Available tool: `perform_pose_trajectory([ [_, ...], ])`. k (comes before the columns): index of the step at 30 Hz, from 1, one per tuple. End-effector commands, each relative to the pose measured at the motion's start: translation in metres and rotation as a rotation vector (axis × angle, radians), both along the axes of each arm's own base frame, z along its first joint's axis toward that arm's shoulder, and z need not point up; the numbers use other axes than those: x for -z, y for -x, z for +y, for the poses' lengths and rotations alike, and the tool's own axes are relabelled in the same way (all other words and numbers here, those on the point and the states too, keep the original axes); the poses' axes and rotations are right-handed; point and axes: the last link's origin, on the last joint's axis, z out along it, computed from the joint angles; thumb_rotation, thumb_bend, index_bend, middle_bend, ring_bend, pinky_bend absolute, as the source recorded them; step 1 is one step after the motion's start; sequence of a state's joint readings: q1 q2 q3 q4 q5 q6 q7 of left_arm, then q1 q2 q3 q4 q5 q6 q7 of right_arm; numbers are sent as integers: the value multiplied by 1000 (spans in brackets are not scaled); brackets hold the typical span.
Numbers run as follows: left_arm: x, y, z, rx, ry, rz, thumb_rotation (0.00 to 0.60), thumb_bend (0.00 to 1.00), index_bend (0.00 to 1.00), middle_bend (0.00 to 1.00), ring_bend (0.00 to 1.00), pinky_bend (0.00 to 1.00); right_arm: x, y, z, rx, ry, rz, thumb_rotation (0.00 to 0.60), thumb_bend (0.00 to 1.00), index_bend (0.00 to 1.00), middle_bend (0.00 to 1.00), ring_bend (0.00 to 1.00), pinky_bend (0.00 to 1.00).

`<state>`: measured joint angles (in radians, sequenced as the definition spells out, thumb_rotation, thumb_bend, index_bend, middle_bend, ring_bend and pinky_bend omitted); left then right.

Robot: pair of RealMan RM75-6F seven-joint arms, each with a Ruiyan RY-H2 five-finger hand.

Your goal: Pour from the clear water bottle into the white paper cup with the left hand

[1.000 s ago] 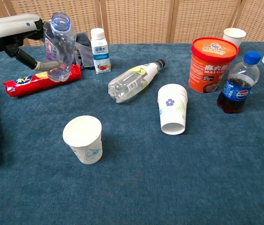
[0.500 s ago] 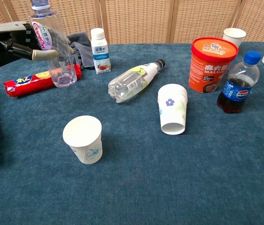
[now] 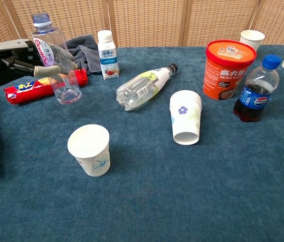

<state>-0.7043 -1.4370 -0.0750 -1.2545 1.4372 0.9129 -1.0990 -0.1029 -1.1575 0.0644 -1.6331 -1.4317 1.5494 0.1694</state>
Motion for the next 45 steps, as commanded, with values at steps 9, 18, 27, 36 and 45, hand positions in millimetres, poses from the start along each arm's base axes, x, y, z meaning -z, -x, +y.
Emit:
perform_pose_trajectory([
  [9, 26, 4, 0, 26, 30, 26, 600, 460, 310, 297, 273, 246, -3, 1, 5, 9, 14, 0, 600, 443, 0, 36, 0, 0],
  [18, 36, 10, 0, 35, 29, 39, 600, 459, 299, 287, 257, 221, -4, 3, 9, 19, 20, -2, 600, 442, 0, 36, 0, 0],
  [27, 43, 14, -2, 54, 40, 67, 600, 459, 292, 275, 233, 185, -4, 3, 9, 19, 20, -2, 600, 442, 0, 36, 0, 0],
  [36, 44, 16, -4, 80, 37, 94, 600, 459, 258, 239, 193, 153, -5, 3, 11, 17, 25, -1, 600, 444, 0, 36, 0, 0],
  [45, 43, 18, -6, 97, 26, 106, 600, 459, 193, 167, 131, 105, -5, 2, 11, 14, 30, 2, 600, 451, 0, 41, 0, 0],
])
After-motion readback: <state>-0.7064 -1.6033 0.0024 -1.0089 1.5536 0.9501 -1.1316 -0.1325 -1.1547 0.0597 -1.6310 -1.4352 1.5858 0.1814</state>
